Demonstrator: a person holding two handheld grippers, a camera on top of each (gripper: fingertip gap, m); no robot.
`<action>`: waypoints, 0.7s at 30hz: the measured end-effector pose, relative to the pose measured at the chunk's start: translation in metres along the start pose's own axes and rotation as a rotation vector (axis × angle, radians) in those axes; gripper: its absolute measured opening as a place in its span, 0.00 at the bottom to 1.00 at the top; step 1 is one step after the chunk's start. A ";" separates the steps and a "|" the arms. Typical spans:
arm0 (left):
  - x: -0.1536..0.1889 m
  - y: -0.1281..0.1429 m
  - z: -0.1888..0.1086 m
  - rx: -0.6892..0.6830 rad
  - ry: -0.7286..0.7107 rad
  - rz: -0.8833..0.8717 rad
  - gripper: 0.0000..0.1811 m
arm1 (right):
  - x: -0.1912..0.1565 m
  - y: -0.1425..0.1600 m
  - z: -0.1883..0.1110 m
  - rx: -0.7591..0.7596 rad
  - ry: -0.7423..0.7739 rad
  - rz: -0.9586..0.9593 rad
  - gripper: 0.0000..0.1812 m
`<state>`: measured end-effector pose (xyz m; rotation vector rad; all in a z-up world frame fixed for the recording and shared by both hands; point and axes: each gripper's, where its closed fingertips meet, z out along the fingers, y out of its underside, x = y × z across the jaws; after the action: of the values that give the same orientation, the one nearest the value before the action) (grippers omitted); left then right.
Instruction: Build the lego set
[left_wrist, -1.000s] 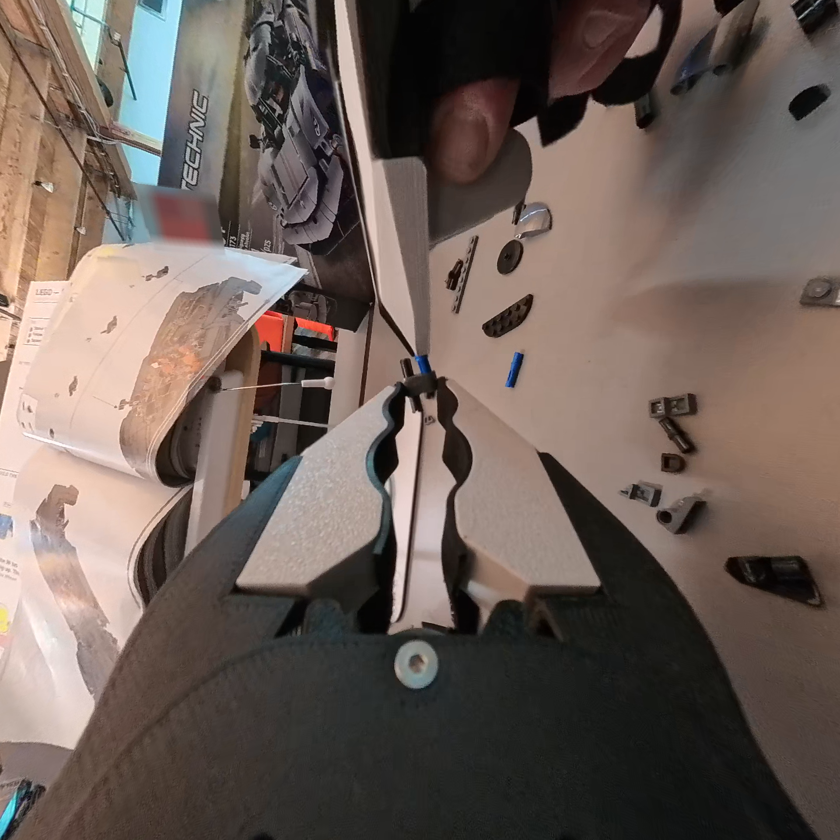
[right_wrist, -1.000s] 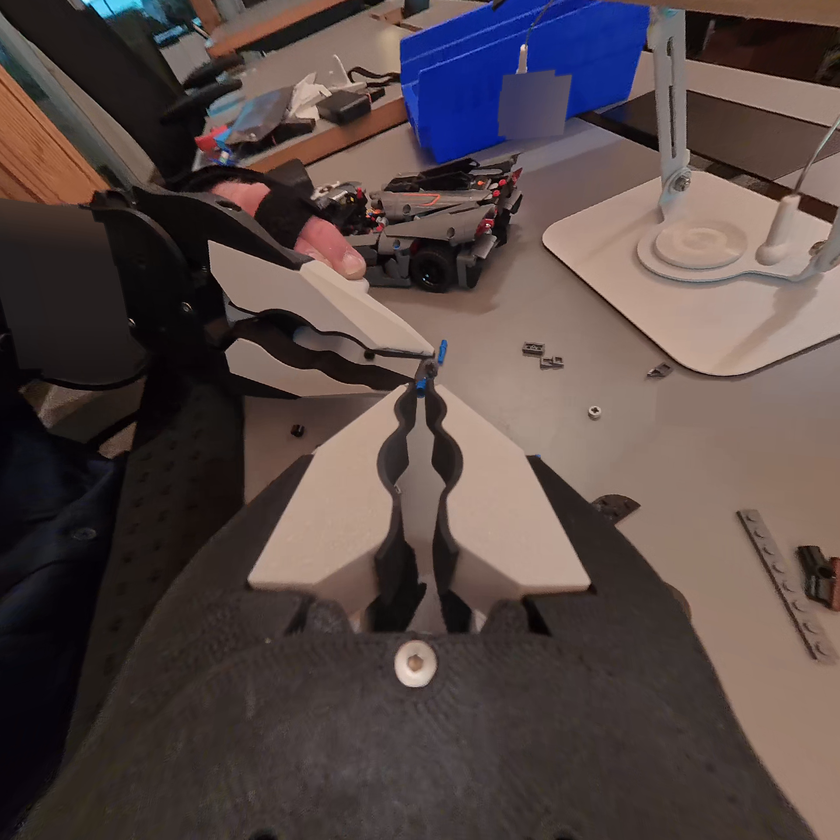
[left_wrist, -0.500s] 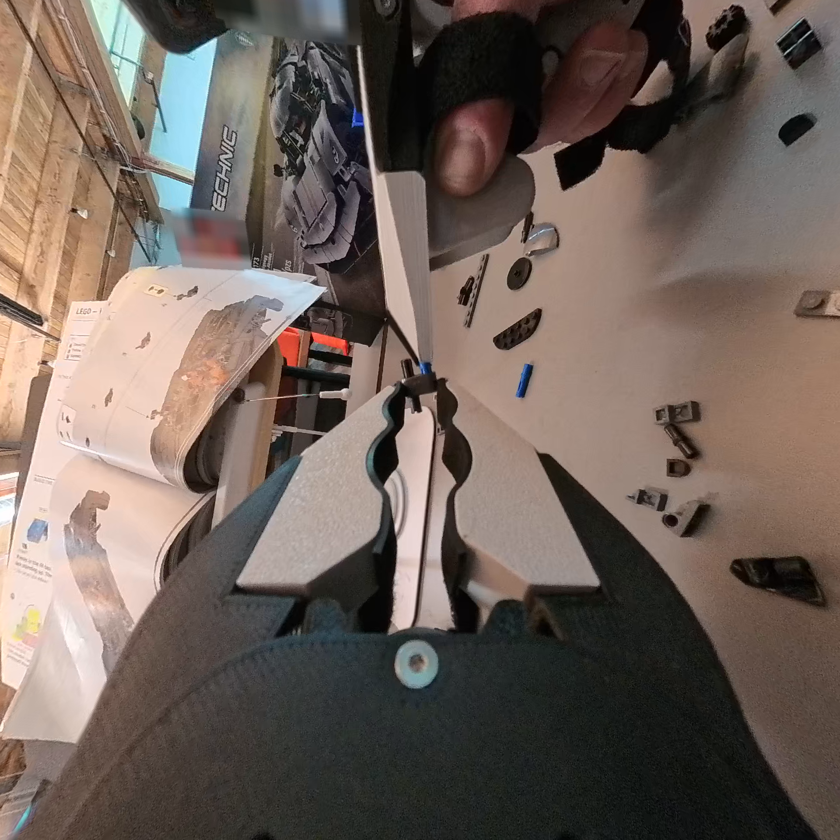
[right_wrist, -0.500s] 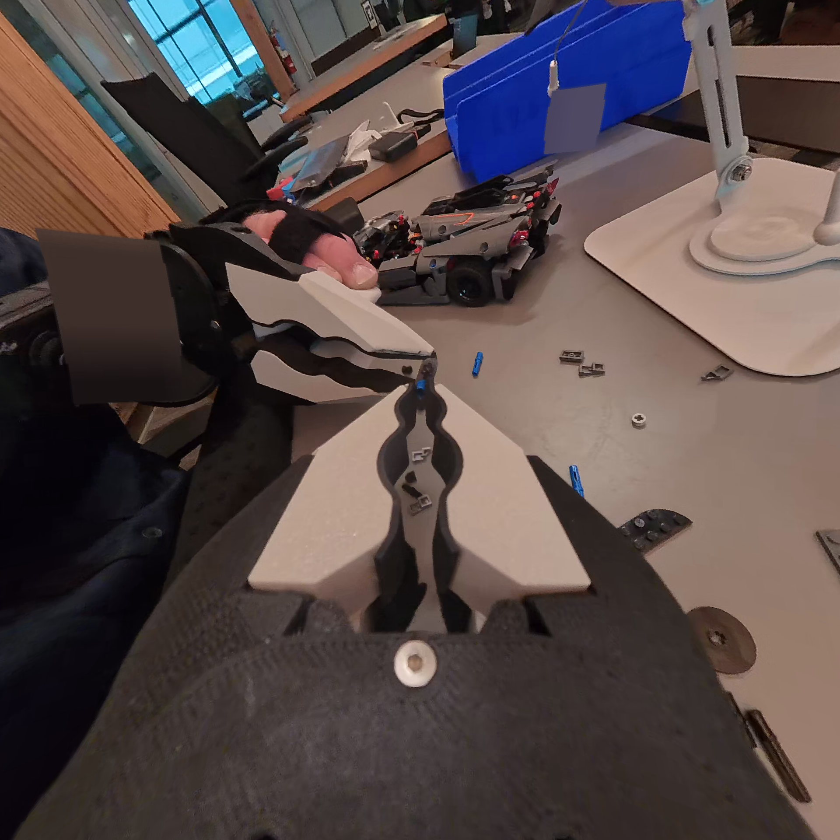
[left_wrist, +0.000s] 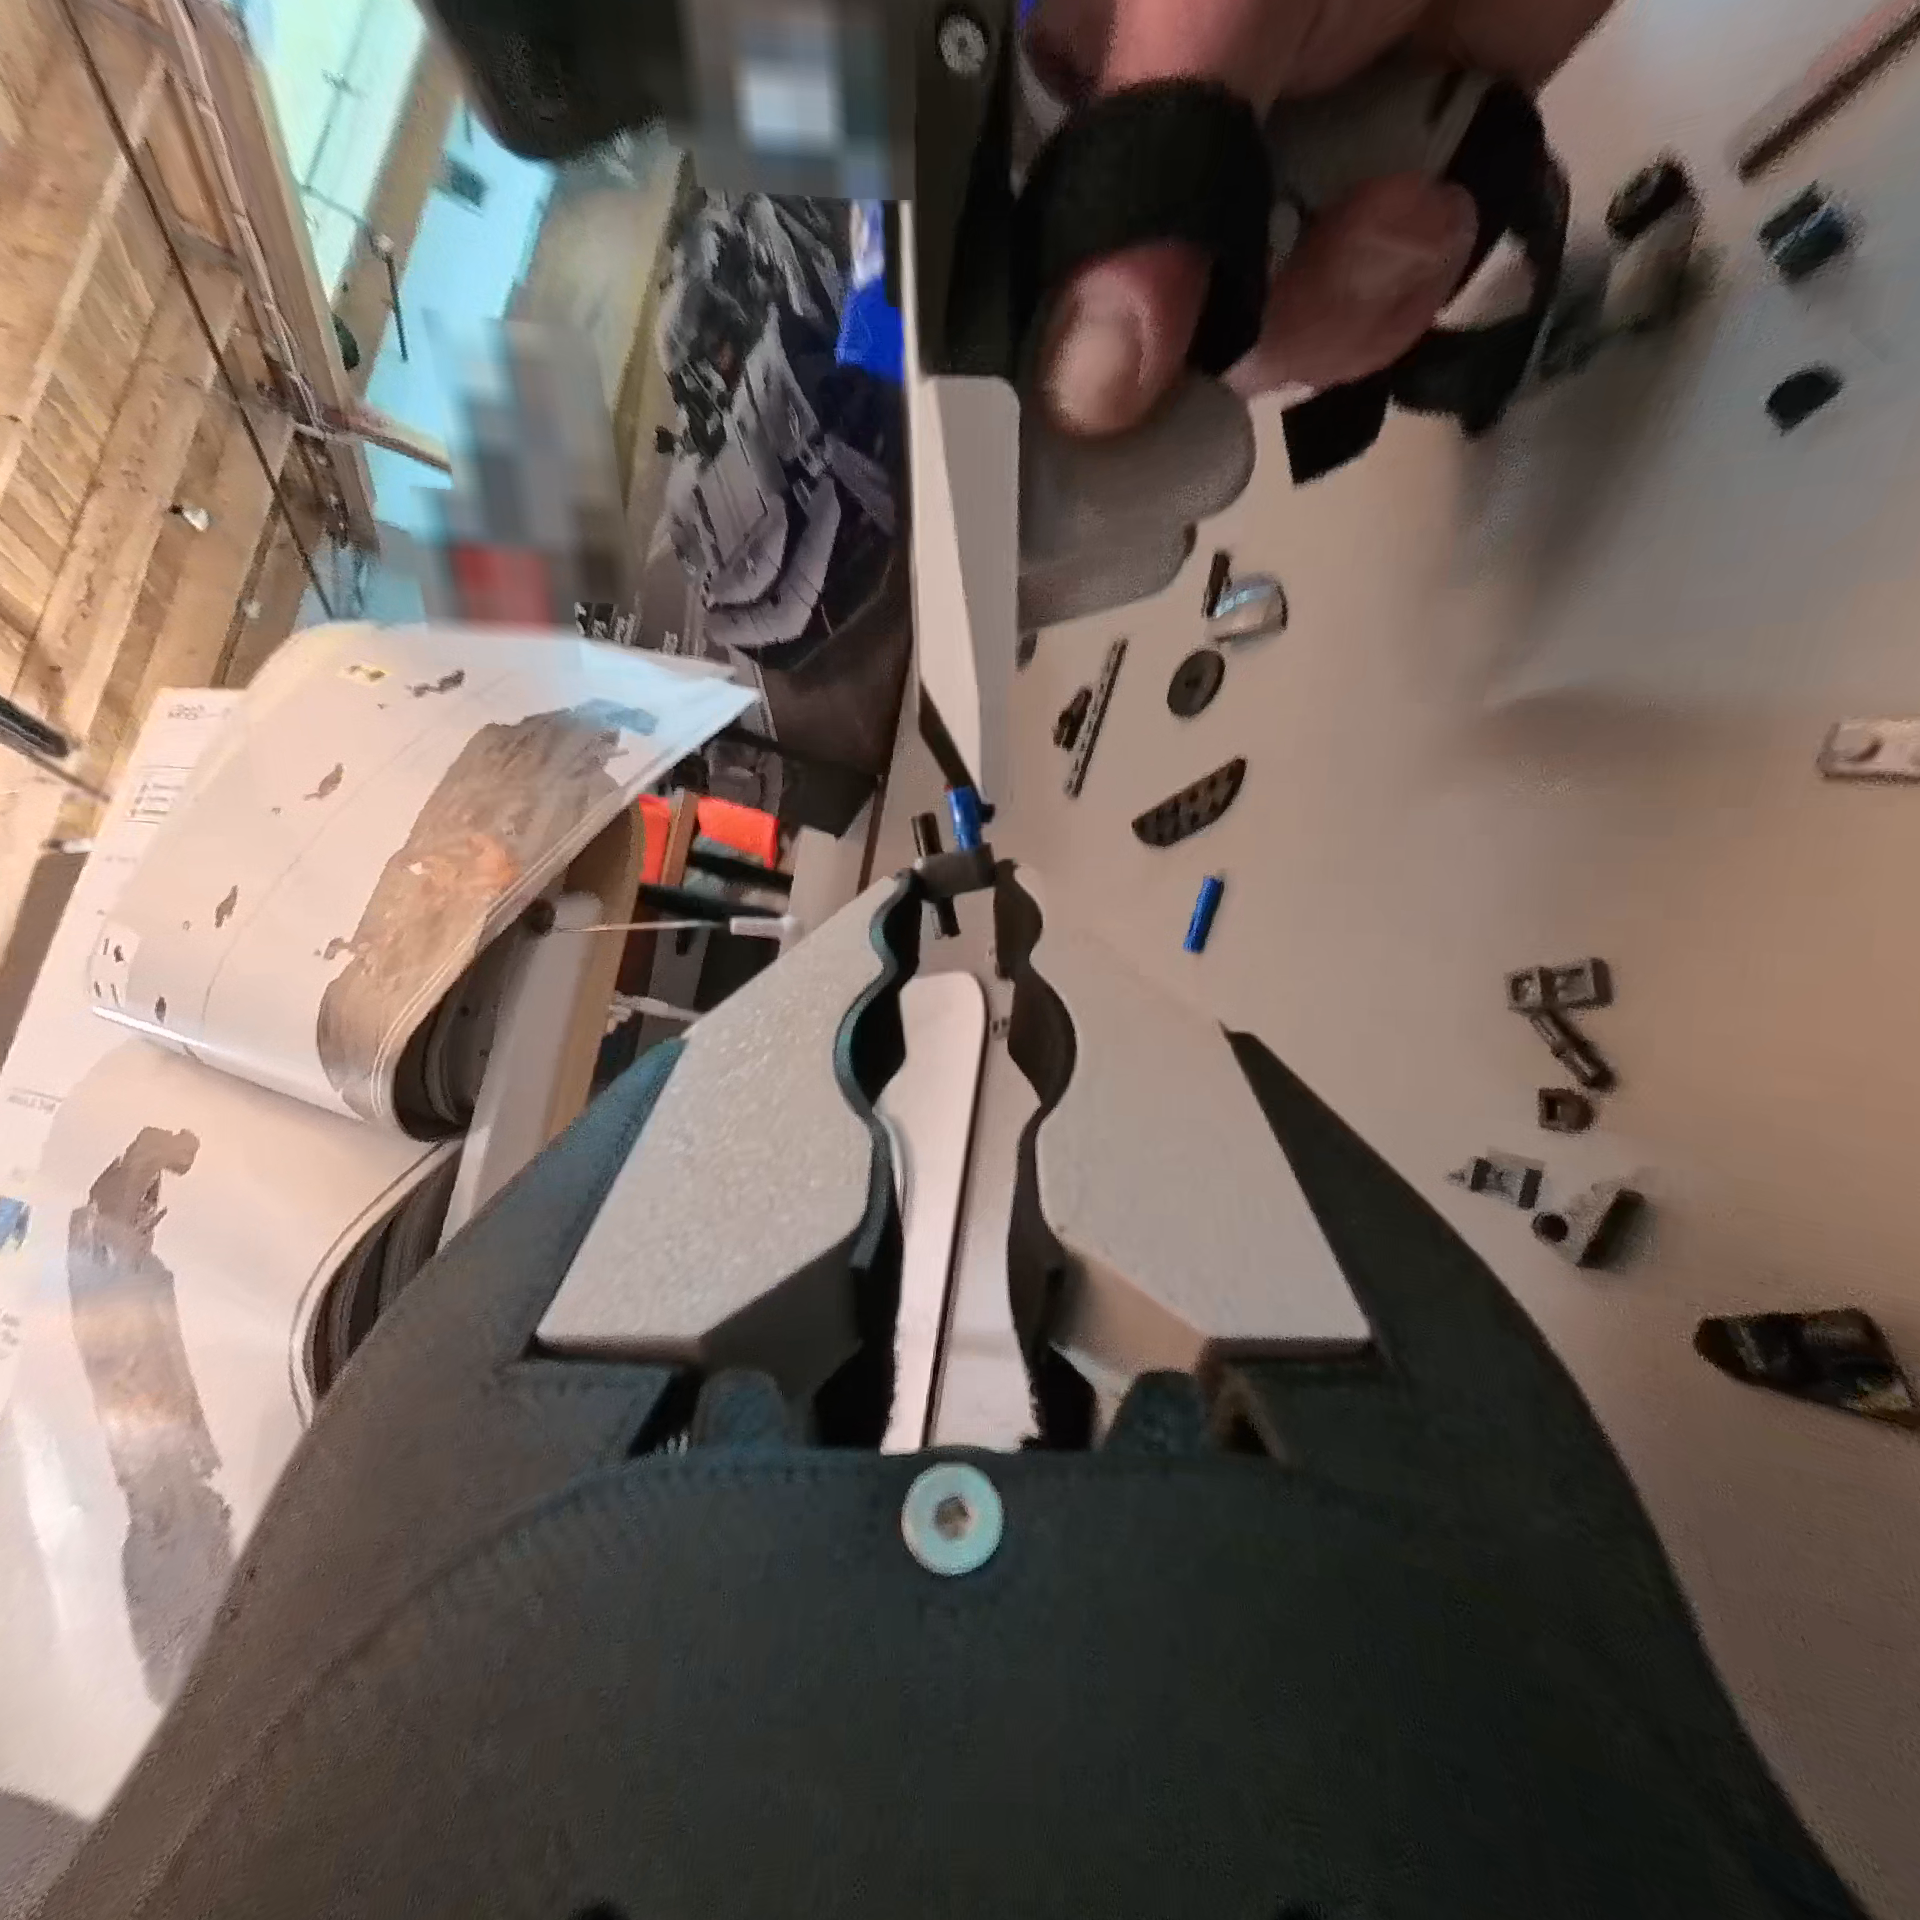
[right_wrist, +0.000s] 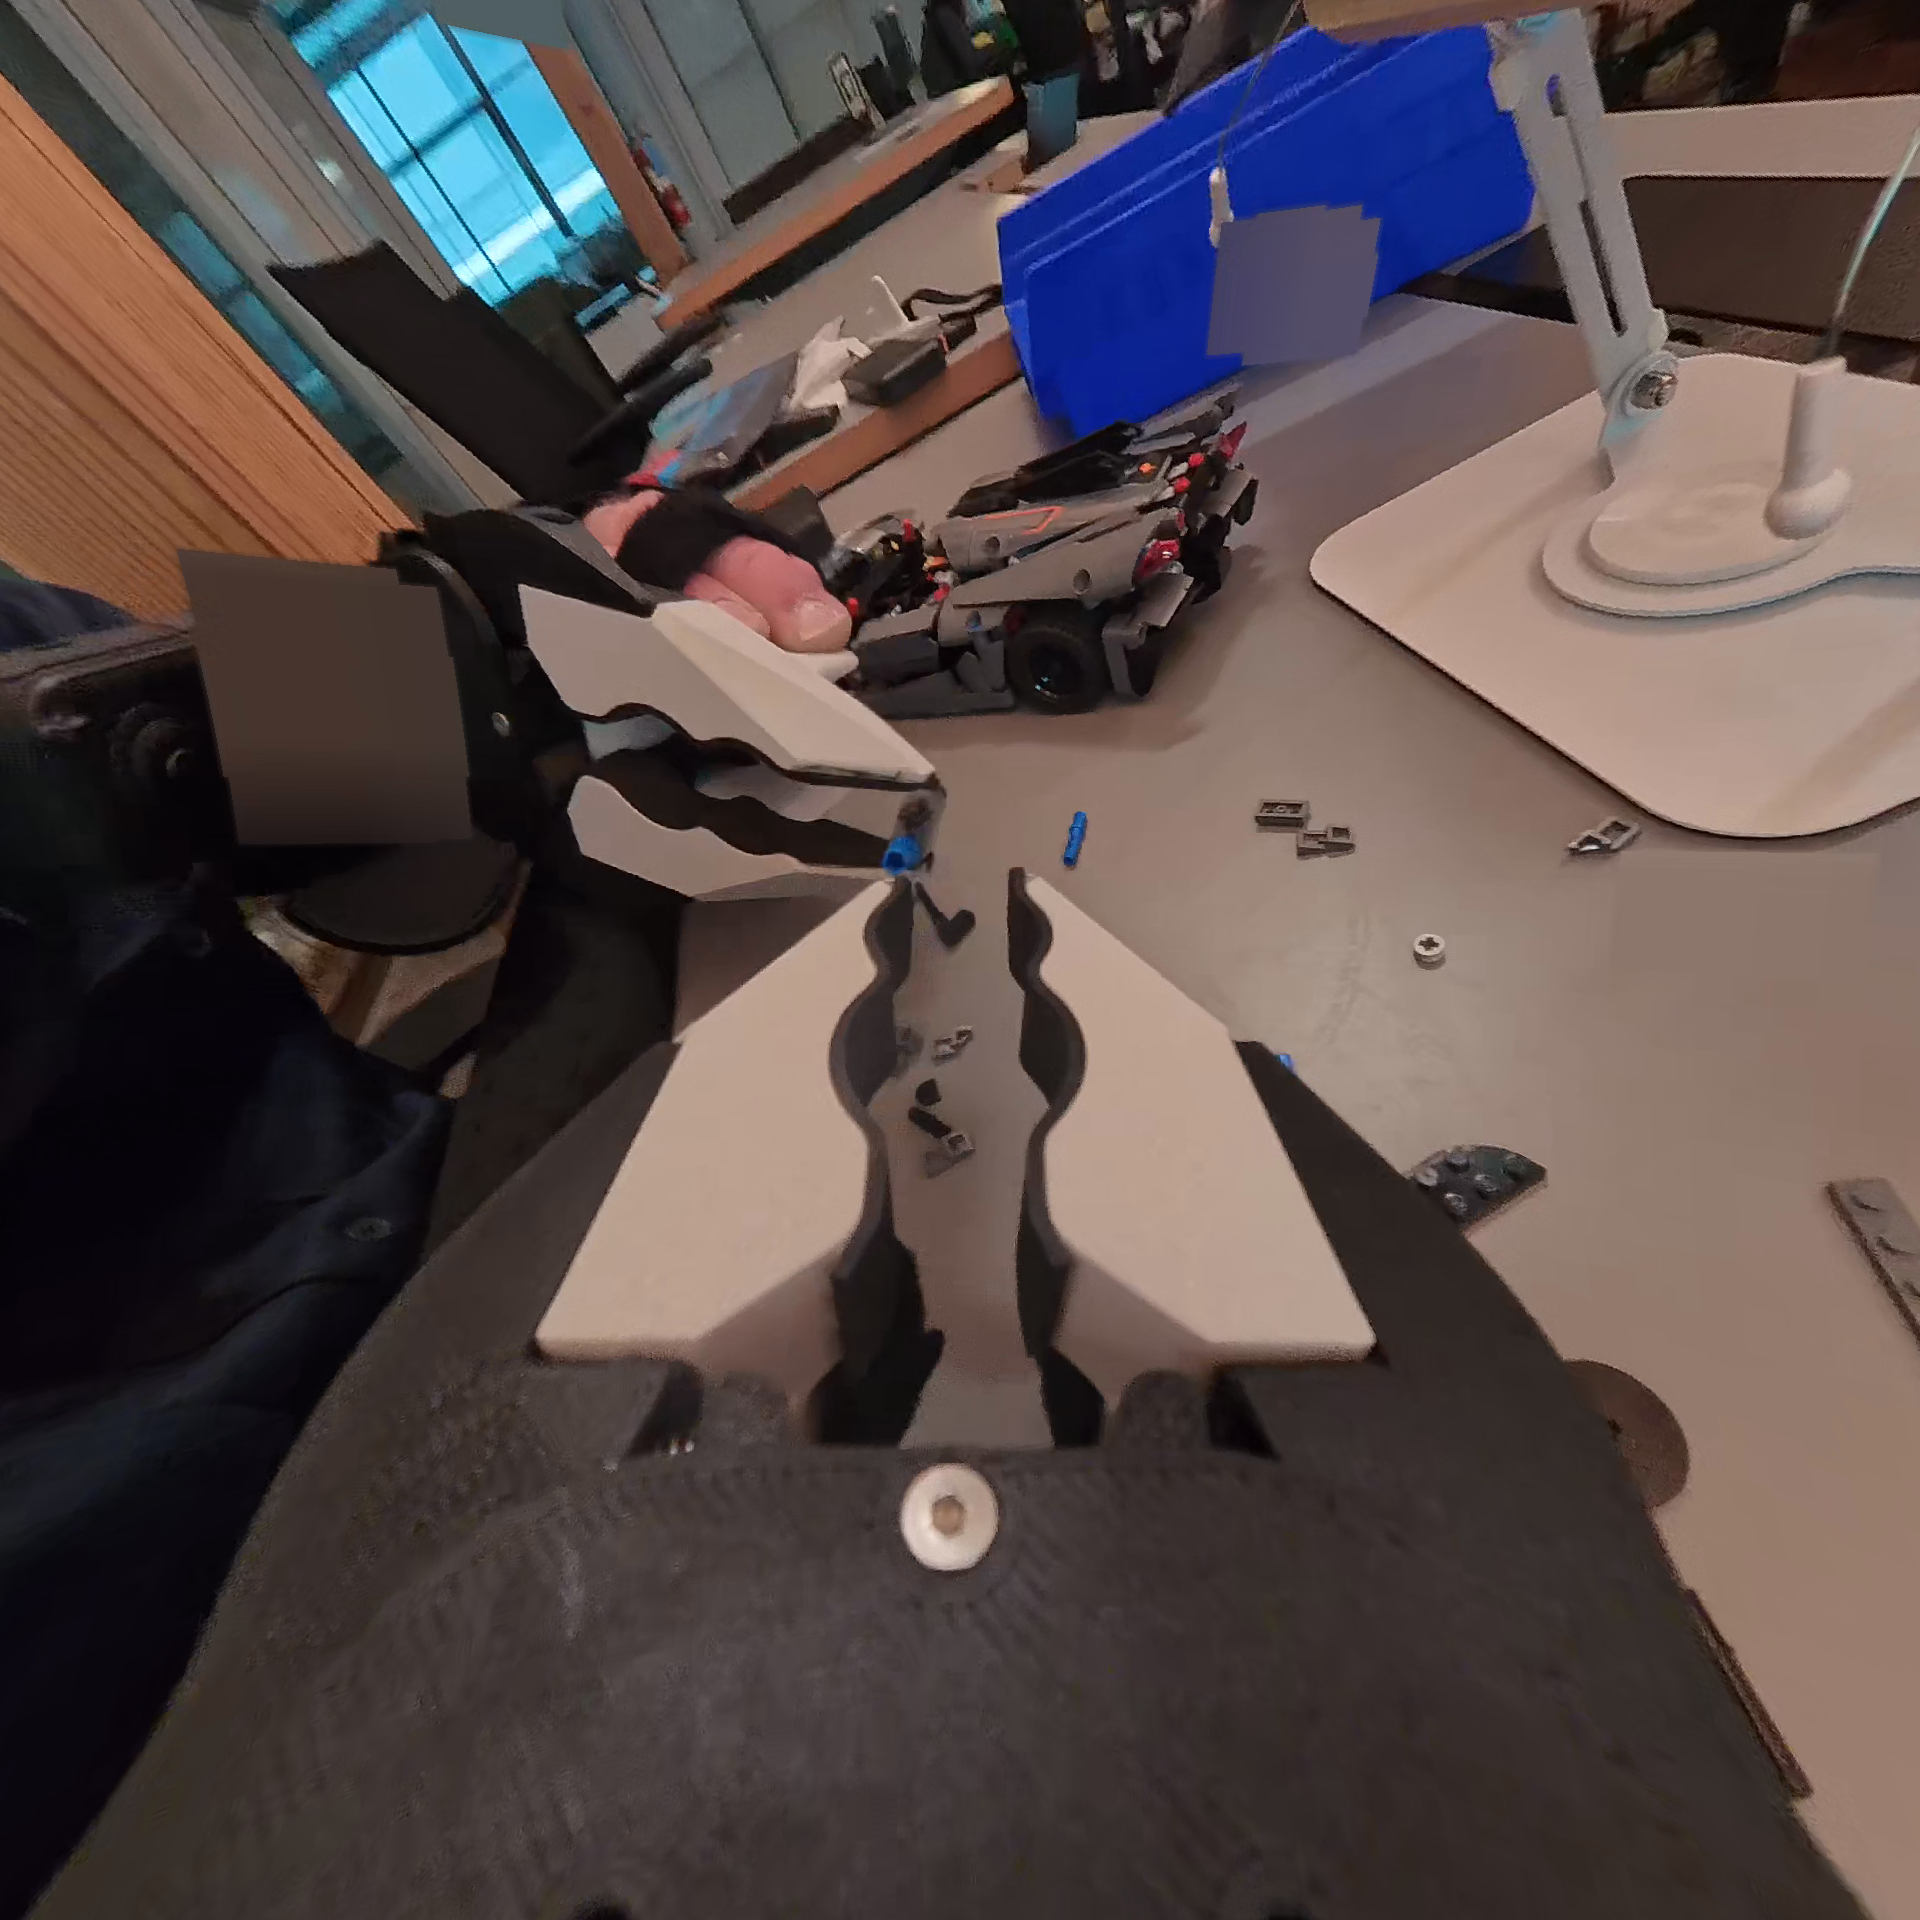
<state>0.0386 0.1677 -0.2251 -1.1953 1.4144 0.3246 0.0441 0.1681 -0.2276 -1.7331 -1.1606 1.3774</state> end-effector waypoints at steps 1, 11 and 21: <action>-0.001 -0.003 -0.001 0.025 0.007 -0.010 0.06 | -0.001 -0.001 -0.002 0.014 -0.022 0.019 0.09; -0.013 -0.027 -0.015 0.165 -0.053 -0.029 0.06 | -0.039 -0.017 -0.006 0.137 -0.388 0.165 0.11; -0.014 -0.035 -0.020 0.183 -0.082 0.005 0.06 | -0.049 -0.022 -0.007 0.167 -0.441 0.156 0.09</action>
<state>0.0512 0.1438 -0.1923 -1.0190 1.3461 0.2395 0.0419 0.1330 -0.1869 -1.4675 -1.1090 1.9631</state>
